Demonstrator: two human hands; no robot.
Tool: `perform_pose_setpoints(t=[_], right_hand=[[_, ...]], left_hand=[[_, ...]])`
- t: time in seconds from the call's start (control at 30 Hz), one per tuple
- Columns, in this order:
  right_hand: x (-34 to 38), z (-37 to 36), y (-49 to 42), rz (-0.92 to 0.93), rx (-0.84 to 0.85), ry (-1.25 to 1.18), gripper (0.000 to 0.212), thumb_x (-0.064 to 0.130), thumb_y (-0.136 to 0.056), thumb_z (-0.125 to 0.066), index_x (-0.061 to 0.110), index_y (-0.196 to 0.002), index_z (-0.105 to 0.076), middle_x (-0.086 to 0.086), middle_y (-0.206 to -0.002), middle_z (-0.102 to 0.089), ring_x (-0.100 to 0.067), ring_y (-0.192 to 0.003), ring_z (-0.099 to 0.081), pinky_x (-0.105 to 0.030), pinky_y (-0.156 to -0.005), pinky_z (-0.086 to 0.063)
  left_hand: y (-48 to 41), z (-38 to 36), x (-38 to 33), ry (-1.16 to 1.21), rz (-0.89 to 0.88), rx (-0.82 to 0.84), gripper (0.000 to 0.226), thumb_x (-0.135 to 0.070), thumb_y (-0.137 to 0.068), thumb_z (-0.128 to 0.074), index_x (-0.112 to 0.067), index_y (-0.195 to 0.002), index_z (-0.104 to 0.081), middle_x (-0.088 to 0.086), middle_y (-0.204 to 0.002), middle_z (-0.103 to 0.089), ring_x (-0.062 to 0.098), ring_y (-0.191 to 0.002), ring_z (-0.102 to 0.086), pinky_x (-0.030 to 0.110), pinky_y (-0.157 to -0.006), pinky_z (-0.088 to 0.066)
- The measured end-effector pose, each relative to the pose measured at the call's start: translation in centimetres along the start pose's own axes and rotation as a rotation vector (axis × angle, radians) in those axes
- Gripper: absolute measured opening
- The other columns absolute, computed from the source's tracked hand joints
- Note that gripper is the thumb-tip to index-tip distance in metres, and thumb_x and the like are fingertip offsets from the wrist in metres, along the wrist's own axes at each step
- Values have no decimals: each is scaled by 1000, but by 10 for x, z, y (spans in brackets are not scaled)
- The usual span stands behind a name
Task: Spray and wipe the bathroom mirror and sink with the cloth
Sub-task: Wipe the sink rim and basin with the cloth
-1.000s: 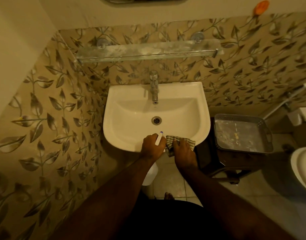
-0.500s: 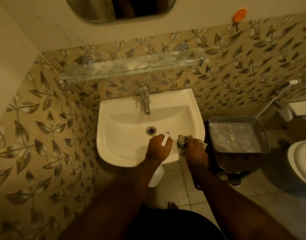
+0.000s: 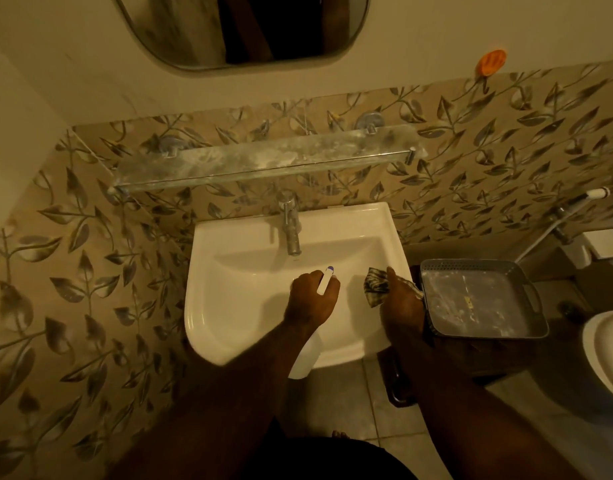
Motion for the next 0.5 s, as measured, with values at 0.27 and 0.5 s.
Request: perform_pose_setpoints(t=[0.27, 0.5], right_hand=[[13, -5, -66, -53, -97, -215, 41, 45, -102, -53, 15, -124, -69, -6, -126, -67, -28, -122, -60, -45, -112, -43], [48, 8, -116, 197, -98, 112, 37, 19, -99, -55, 14, -135, -61, -13, -135, -61, -35, -124, -57, -45, -106, -43]], left_hand=[[-42, 4, -11, -71, -75, 43, 33, -27, -94, -55, -16, -63, -52, -3, -54, -51, 10, -44, -47, 16, -44, -36], [-70, 2, -3, -58, -83, 8, 33, -27, -91, -57, -18, -61, -48, -3, -56, -53, 10, -47, -48, 9, -49, -29]])
Point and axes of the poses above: each hand's wrist, its own y-axis away from the middle knuckle, its own z-axis out of the back of the hand, x = y × z, the point moved 3 cm from there along -y, towards the middle knuckle
